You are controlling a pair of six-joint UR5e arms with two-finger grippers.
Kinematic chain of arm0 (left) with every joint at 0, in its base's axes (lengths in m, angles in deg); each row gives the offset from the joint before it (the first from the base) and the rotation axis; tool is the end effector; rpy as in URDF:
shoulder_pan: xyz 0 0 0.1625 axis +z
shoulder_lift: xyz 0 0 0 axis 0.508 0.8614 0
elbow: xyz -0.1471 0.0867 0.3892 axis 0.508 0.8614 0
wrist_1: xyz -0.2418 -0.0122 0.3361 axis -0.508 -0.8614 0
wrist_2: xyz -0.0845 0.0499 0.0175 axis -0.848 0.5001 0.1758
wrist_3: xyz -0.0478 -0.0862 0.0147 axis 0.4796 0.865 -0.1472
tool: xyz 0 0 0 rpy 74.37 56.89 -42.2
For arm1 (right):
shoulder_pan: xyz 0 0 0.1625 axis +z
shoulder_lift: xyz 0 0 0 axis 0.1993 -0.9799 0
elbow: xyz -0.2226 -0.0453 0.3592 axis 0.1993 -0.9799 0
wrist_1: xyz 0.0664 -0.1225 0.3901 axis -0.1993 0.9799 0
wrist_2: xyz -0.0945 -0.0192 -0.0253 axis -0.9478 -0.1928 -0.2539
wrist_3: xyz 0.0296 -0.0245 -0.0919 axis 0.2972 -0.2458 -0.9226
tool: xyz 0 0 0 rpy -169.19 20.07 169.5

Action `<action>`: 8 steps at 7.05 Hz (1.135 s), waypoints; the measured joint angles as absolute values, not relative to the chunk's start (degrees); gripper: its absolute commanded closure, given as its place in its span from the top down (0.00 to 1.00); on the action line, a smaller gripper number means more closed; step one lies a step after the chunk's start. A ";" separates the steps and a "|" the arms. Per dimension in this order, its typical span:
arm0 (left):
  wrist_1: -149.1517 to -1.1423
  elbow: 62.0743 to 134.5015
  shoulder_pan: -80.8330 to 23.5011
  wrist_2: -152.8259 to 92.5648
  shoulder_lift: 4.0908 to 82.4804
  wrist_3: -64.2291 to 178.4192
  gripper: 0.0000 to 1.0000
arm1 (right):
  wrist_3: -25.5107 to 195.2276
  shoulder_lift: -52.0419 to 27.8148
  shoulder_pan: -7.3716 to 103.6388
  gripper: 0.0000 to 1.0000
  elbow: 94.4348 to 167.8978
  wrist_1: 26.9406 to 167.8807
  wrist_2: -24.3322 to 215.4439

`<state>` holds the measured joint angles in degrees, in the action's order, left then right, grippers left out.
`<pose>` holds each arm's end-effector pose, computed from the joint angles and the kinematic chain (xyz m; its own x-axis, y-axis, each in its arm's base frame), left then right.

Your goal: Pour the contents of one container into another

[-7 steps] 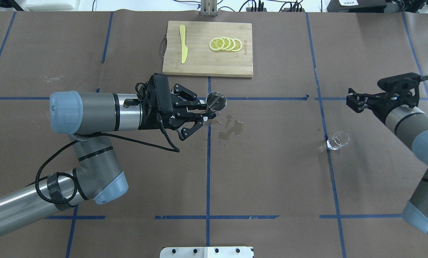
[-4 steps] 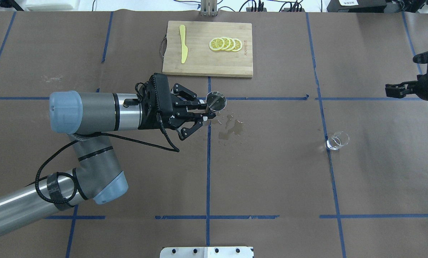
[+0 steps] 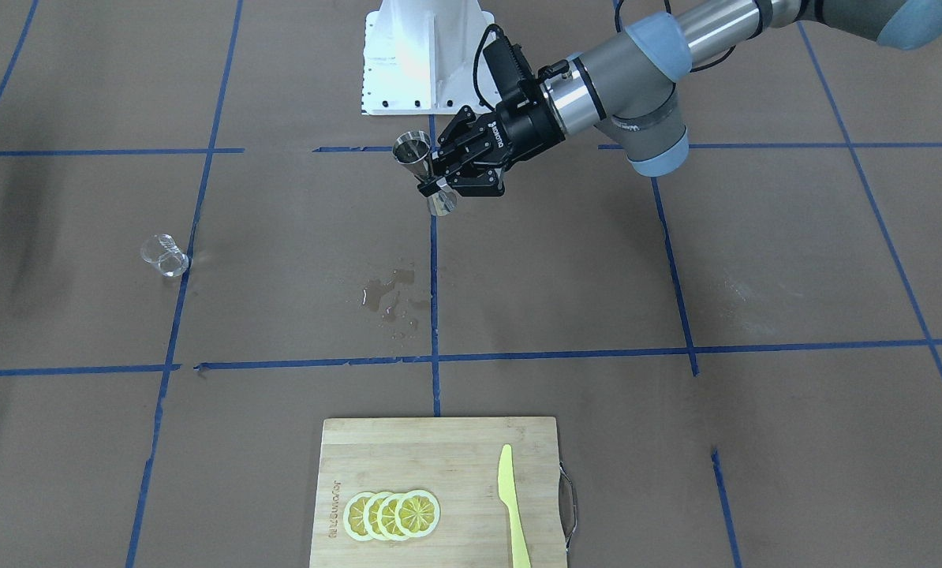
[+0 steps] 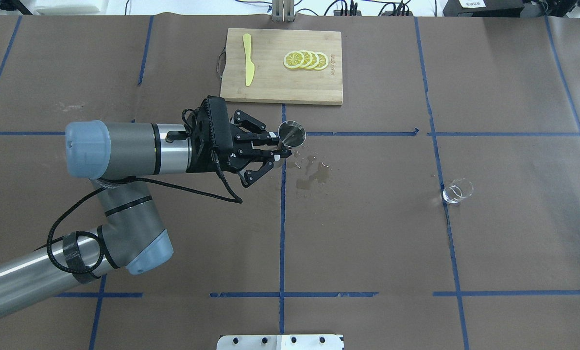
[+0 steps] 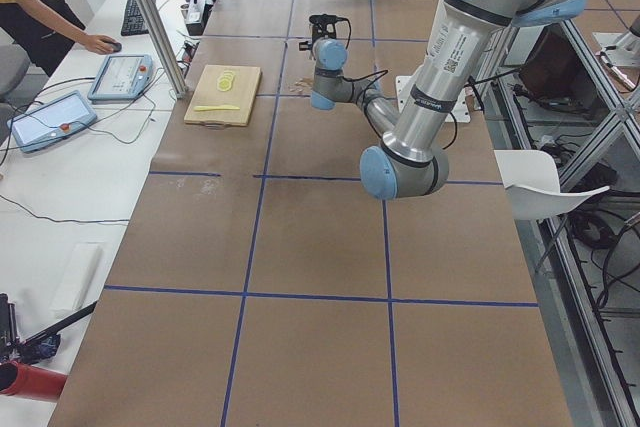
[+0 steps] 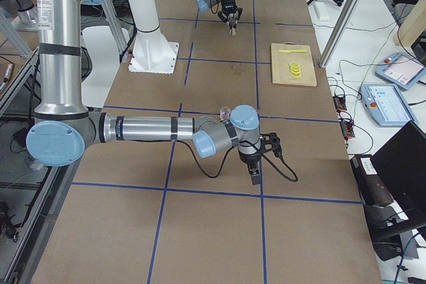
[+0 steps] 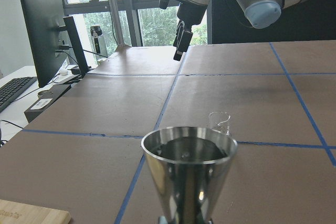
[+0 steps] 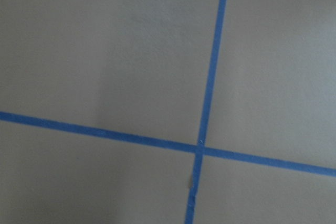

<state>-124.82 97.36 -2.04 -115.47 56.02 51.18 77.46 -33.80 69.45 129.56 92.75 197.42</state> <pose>0.4644 -0.4206 0.1871 0.2391 0.9694 -0.0553 0.3053 -0.0210 0.9520 -0.0035 -0.5068 0.6362 0.7965 -0.1483 0.5861 0.0241 0.9765 0.2143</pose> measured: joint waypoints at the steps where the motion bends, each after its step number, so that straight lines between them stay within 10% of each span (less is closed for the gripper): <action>1: -124.86 97.38 -2.14 -115.49 55.98 51.11 0.00 | 72.17 -32.67 73.75 1.00 130.04 102.69 201.55; 8: -133.13 101.01 -8.44 -114.97 48.43 57.63 0.00 | 66.52 -35.44 79.55 1.00 133.89 114.79 206.28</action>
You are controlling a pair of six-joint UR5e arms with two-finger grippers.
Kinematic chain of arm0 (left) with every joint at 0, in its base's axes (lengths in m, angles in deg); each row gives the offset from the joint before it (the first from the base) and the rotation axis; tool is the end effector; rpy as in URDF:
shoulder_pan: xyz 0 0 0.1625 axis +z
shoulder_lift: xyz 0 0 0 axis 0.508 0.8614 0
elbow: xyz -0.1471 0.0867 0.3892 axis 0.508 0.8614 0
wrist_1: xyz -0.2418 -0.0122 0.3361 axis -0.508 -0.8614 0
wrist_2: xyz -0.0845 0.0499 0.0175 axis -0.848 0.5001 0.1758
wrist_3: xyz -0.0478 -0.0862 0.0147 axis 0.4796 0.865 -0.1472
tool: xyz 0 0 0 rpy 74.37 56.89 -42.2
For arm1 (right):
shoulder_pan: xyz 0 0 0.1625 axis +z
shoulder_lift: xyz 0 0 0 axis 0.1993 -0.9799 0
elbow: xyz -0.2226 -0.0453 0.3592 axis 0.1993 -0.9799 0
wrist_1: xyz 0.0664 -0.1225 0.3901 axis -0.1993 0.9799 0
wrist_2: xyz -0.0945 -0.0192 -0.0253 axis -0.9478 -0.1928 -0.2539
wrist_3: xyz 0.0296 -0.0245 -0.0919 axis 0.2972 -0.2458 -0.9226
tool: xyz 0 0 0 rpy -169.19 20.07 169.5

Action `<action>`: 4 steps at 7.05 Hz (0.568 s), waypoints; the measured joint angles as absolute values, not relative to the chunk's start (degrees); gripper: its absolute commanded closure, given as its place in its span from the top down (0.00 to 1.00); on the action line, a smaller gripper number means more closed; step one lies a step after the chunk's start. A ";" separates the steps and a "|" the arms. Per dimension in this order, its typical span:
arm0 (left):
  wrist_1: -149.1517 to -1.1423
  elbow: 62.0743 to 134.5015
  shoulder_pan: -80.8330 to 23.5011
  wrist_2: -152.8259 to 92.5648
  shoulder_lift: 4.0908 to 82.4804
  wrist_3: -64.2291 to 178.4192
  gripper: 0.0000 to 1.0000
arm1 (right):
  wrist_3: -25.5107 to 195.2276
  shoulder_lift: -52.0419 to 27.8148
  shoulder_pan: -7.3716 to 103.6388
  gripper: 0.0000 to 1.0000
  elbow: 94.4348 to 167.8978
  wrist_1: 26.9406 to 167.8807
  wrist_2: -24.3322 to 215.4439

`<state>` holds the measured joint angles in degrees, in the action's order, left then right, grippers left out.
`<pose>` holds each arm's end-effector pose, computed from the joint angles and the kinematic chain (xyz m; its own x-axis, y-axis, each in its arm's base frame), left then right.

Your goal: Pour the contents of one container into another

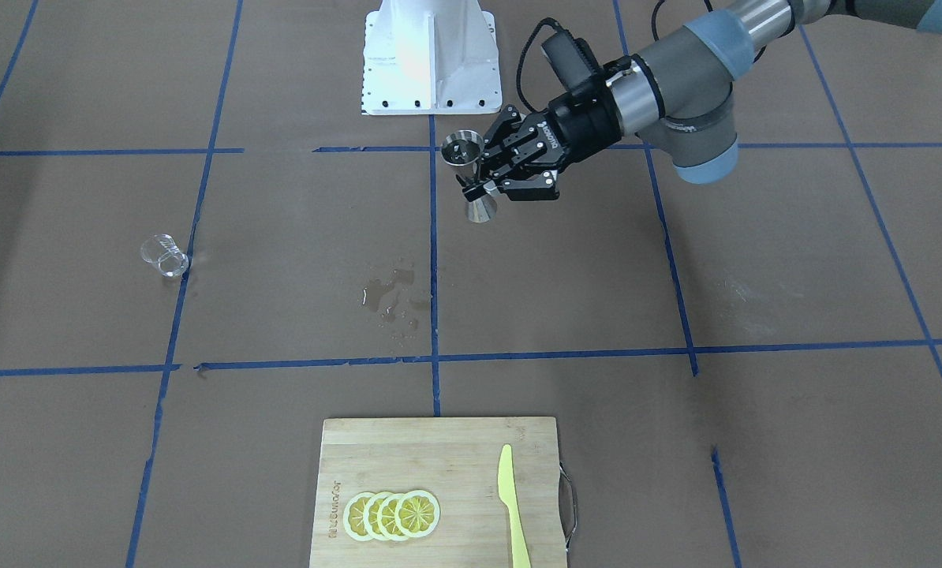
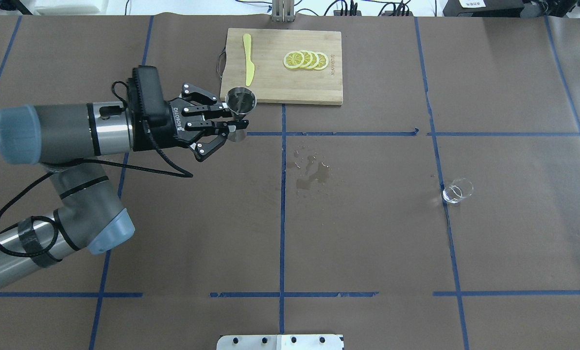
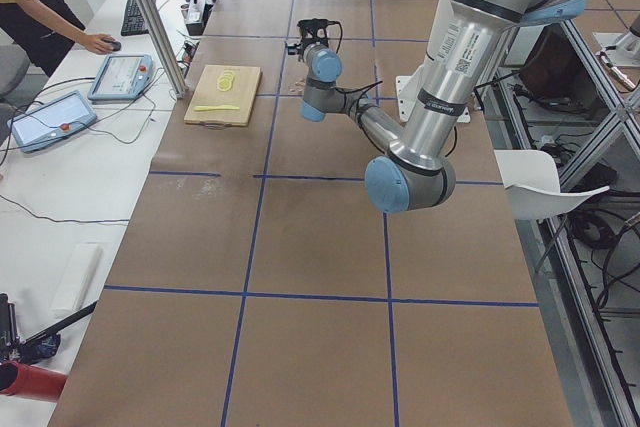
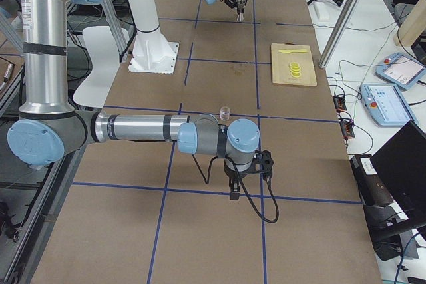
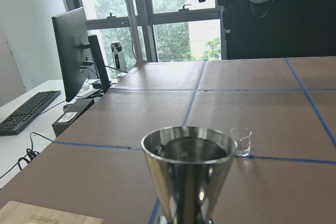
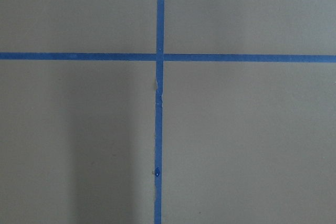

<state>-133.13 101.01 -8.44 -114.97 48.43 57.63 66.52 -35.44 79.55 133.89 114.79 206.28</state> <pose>0.3790 -0.4419 0.2329 0.3081 0.9413 -0.1380 0.3951 0.0053 0.9186 0.0729 -0.4650 0.6445 0.7221 0.0009 0.6918 0.0049 1.0000 -0.0063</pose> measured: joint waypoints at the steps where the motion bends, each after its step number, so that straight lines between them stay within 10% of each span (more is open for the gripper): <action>1: -134.48 102.91 -9.19 -112.86 45.33 59.23 0.00 | 66.51 -35.46 79.55 1.00 133.82 114.80 206.19; 4: -138.45 107.05 -9.52 -100.38 37.13 68.51 0.00 | 66.51 -35.46 79.56 1.00 133.68 114.80 206.05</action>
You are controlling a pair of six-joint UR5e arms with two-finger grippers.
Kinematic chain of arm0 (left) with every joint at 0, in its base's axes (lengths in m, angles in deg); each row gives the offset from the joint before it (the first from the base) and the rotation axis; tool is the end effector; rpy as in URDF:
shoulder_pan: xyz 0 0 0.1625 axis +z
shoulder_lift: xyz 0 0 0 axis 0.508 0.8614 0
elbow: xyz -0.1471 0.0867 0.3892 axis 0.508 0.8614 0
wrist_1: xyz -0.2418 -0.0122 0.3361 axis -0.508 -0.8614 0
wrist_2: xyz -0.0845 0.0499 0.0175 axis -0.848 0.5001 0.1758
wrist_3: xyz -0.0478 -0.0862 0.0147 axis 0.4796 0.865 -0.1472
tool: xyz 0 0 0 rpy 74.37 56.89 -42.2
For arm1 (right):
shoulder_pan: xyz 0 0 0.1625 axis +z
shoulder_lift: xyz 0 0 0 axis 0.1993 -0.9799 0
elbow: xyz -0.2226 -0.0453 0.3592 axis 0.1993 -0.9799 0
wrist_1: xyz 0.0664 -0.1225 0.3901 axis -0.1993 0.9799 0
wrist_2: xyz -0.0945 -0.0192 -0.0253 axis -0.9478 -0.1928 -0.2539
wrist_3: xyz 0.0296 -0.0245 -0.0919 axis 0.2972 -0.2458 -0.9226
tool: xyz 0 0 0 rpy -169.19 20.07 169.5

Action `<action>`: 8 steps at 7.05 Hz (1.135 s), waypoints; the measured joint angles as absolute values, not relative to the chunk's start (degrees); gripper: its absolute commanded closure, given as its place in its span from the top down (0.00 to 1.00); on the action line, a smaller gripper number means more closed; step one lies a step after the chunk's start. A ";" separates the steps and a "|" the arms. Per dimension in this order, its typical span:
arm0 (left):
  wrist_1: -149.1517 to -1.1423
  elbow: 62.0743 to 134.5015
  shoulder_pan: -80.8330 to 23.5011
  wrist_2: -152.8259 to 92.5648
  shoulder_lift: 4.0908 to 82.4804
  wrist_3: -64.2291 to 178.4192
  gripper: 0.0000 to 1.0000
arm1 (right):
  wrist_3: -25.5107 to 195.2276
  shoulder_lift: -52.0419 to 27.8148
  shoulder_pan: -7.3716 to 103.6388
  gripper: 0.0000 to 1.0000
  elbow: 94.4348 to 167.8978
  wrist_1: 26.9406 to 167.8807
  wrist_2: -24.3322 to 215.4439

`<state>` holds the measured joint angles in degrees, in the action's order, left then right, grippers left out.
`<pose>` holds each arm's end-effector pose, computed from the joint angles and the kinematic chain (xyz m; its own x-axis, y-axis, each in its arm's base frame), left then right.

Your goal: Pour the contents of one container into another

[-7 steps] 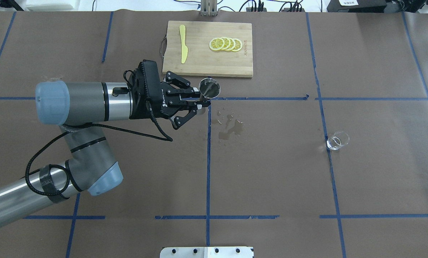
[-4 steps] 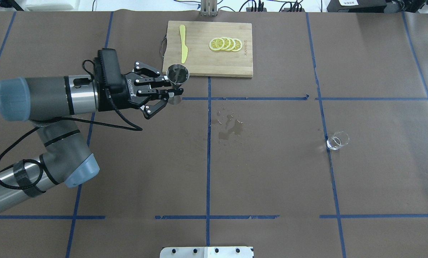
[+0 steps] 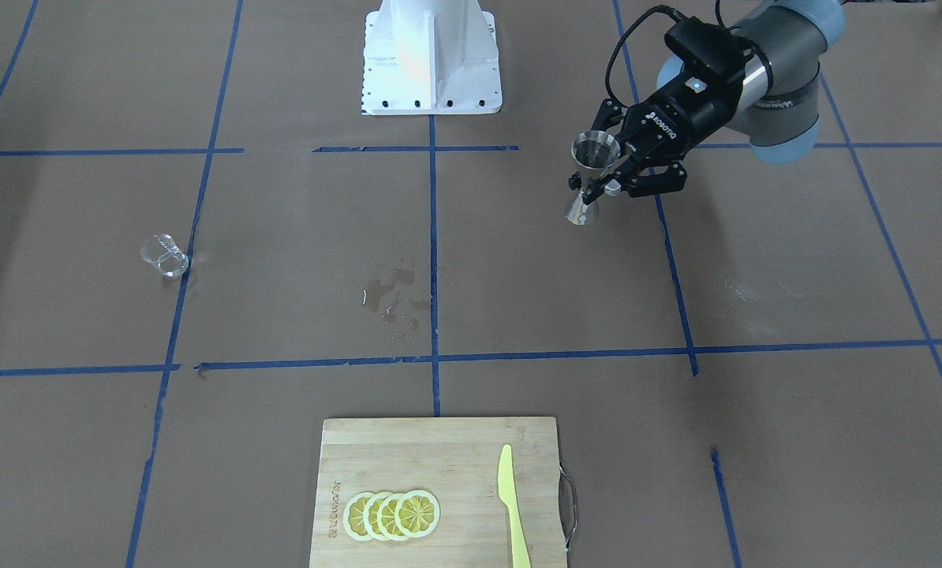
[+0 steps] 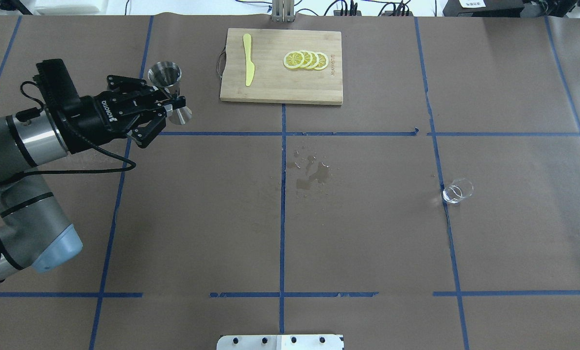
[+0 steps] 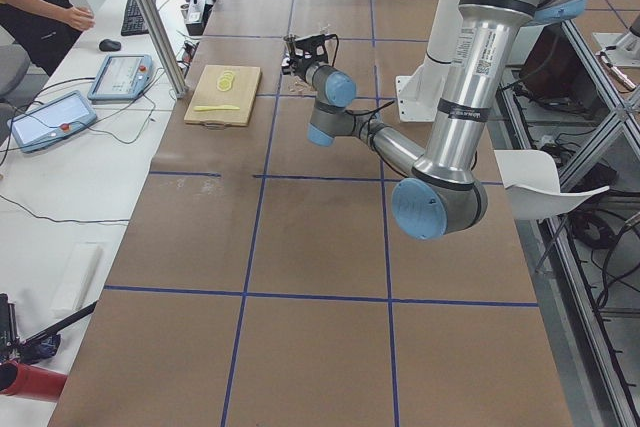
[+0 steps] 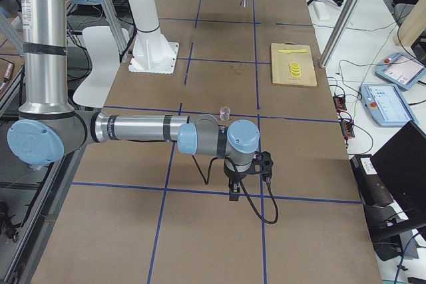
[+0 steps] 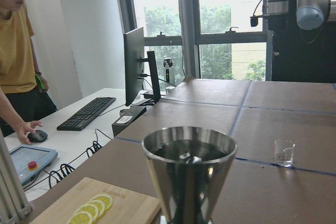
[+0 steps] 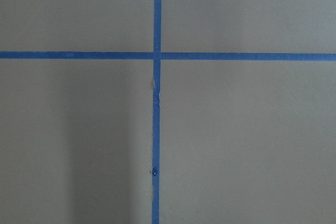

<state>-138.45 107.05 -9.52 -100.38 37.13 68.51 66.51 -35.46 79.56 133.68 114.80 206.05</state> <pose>0.3086 -0.4296 0.2911 0.4272 0.8130 -0.3955 0.5396 0.1218 0.8331 0.0733 -0.4646 0.6468 0.7248 0.0037 0.6889 0.0049 0.9999 -0.0105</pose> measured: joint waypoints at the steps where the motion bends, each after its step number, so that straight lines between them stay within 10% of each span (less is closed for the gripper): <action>1: -138.60 108.30 -9.46 -94.37 34.44 72.00 0.00 | 66.51 -35.42 79.56 1.00 133.68 114.79 206.02; 8: -129.42 109.44 -0.78 -58.00 25.21 83.07 0.00 | 66.43 -35.38 79.56 1.00 133.69 114.71 205.78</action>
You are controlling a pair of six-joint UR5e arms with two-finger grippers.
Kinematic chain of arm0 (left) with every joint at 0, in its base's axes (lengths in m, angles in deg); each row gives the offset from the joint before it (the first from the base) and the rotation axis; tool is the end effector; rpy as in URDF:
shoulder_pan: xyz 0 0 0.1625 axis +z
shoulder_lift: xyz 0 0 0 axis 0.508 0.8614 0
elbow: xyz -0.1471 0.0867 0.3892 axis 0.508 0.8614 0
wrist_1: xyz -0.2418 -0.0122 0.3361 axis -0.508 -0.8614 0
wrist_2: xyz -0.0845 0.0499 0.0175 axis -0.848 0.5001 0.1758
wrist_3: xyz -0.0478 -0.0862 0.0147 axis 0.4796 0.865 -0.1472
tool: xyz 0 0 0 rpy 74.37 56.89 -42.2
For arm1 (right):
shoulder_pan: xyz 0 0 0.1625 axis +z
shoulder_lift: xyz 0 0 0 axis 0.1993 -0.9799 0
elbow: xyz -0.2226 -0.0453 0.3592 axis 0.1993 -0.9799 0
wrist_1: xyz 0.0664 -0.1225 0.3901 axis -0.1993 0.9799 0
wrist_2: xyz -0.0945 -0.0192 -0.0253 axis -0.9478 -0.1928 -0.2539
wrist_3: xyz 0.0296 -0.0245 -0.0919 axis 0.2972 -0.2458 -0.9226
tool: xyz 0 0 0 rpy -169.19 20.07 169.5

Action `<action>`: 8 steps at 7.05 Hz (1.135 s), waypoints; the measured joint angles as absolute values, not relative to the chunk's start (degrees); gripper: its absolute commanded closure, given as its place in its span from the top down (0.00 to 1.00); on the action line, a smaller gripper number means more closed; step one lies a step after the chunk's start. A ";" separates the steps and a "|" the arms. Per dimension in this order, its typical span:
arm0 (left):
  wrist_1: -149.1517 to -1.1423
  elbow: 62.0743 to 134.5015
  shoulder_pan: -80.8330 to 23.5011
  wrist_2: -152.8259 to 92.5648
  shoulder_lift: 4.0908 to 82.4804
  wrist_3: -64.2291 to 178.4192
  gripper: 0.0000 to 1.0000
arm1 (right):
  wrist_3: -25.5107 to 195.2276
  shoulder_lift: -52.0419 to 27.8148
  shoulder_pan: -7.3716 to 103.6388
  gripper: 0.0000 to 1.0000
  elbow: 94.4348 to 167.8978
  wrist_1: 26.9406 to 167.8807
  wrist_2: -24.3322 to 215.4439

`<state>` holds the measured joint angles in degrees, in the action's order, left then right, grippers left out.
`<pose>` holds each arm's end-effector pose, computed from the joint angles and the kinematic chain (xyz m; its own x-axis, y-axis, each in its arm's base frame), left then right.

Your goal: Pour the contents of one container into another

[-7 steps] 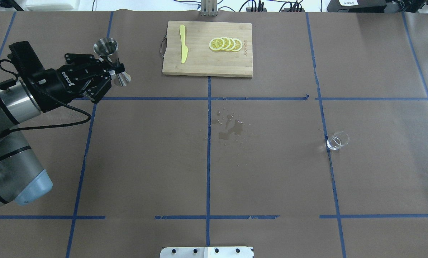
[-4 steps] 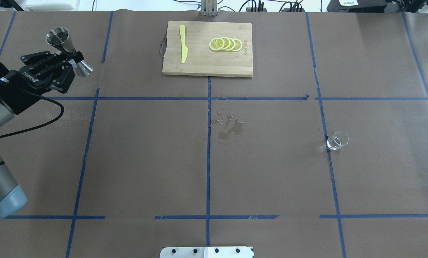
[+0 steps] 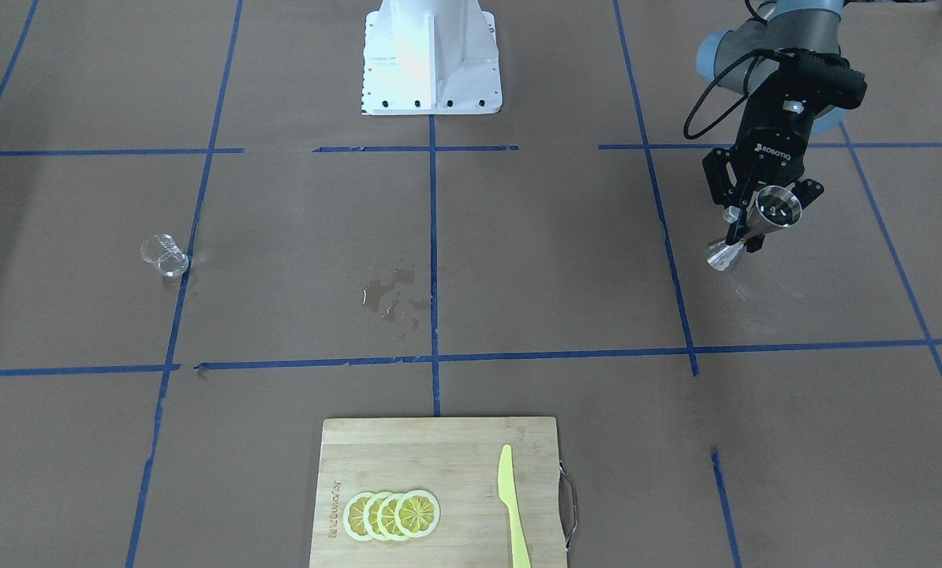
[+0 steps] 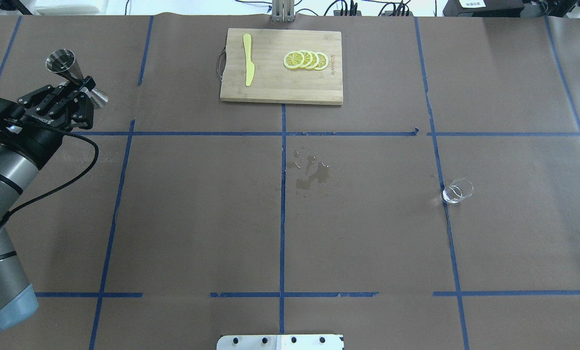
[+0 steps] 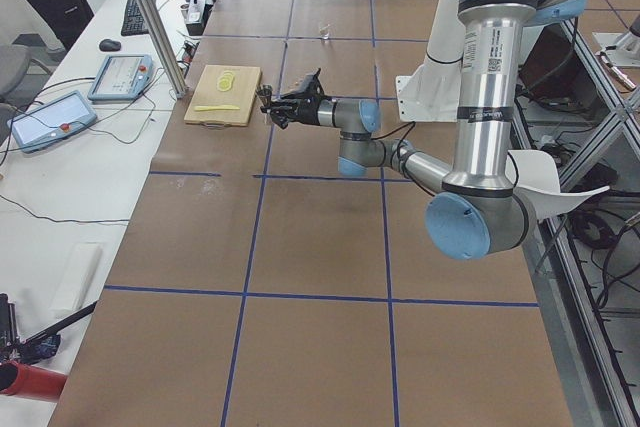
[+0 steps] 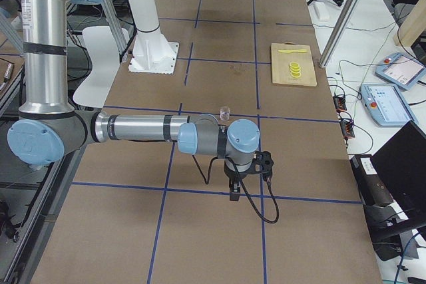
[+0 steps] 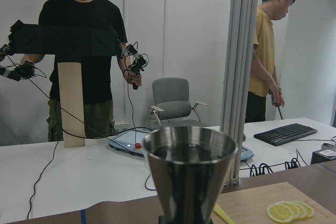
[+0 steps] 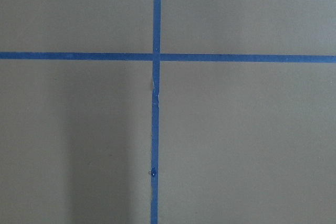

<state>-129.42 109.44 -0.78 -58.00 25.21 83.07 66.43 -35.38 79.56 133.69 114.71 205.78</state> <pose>0.2905 -0.4087 0.3900 0.6787 0.2609 -0.6865 0.6663 0.1742 0.7250 0.0736 -0.4654 0.6462 0.7281 0.0001 0.6855 0.0060 1.0000 -0.0065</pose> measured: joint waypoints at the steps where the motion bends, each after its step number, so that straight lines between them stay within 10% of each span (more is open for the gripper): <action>1: -128.44 109.21 1.17 -54.01 24.40 83.89 0.00 | 66.42 -35.40 79.56 1.00 133.67 114.71 205.78; 8: -125.26 102.26 8.62 -38.72 21.68 103.98 0.00 | 66.42 -35.72 79.56 1.00 133.91 114.71 205.73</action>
